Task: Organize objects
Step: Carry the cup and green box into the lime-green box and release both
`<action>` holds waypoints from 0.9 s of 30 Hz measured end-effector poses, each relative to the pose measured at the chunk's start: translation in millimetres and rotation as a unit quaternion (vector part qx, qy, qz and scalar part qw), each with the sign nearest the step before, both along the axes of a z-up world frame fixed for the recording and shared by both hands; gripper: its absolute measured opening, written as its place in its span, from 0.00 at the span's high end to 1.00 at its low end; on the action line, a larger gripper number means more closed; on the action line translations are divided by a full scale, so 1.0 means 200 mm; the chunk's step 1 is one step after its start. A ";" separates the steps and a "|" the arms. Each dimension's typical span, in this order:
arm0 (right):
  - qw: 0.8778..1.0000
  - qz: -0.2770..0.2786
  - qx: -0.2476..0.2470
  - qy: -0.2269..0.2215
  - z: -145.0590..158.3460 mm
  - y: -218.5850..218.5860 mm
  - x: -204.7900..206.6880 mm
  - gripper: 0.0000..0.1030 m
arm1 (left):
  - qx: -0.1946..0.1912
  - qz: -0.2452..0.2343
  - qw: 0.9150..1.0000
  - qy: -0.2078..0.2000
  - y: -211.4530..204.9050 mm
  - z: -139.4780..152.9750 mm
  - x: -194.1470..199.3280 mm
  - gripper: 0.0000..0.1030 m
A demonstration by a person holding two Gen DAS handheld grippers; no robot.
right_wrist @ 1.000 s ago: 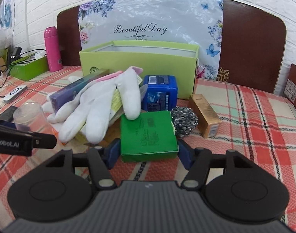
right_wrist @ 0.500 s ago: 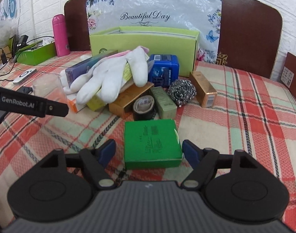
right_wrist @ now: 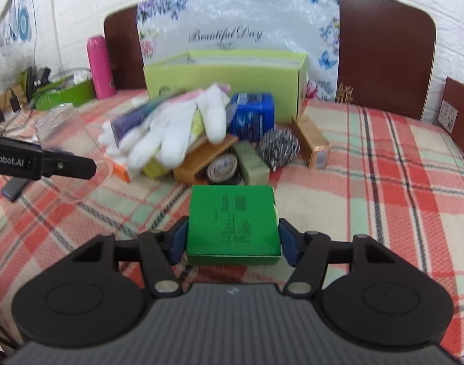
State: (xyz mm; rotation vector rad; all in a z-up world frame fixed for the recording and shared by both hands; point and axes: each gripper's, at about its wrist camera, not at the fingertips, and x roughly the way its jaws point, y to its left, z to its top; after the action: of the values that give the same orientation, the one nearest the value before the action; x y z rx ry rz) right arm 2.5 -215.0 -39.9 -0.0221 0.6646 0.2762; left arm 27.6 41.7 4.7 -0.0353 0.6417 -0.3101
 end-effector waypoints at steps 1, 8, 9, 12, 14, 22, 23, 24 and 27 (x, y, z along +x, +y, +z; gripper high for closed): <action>1.000 -0.002 0.008 -0.013 0.04 -0.01 0.00 0.42 | -0.006 0.000 1.000 -0.013 0.00 0.04 0.01 0.47; 0.994 -0.017 0.032 -0.099 0.29 -0.03 0.23 0.42 | -0.054 0.007 0.996 -0.065 0.01 0.28 0.27 0.47; 0.994 -0.017 0.033 -0.104 0.31 -0.03 0.28 0.42 | -0.055 0.010 0.996 -0.067 0.00 0.29 0.32 0.47; 0.993 -0.021 0.035 -0.112 0.34 -0.02 0.46 0.42 | -0.058 0.019 0.996 -0.069 -0.01 0.33 0.48 0.47; 0.993 -0.027 0.036 -0.113 0.35 -0.01 0.58 0.42 | -0.062 0.026 0.996 -0.064 -0.02 0.34 0.60 0.47; 0.995 -0.048 0.021 -0.080 0.25 0.06 1.12 0.42 | -0.056 0.051 0.997 -0.026 -0.06 0.24 1.08 0.47; 0.996 -0.049 0.023 -0.068 0.23 0.07 1.18 0.42 | -0.056 0.053 0.997 -0.018 -0.06 0.21 1.14 0.47; 0.997 -0.050 0.024 -0.053 0.19 0.07 1.25 0.42 | -0.056 0.054 0.997 -0.010 -0.07 0.19 1.18 0.47; 0.998 -0.058 0.014 -0.021 0.10 0.08 1.40 0.41 | -0.053 0.059 0.997 0.010 -0.07 0.11 1.30 0.46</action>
State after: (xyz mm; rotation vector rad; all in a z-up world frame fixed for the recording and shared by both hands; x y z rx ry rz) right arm 281.6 -199.5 -20.3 0.0382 0.6169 0.1724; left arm 288.5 26.8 26.5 -0.1765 0.6398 -0.2299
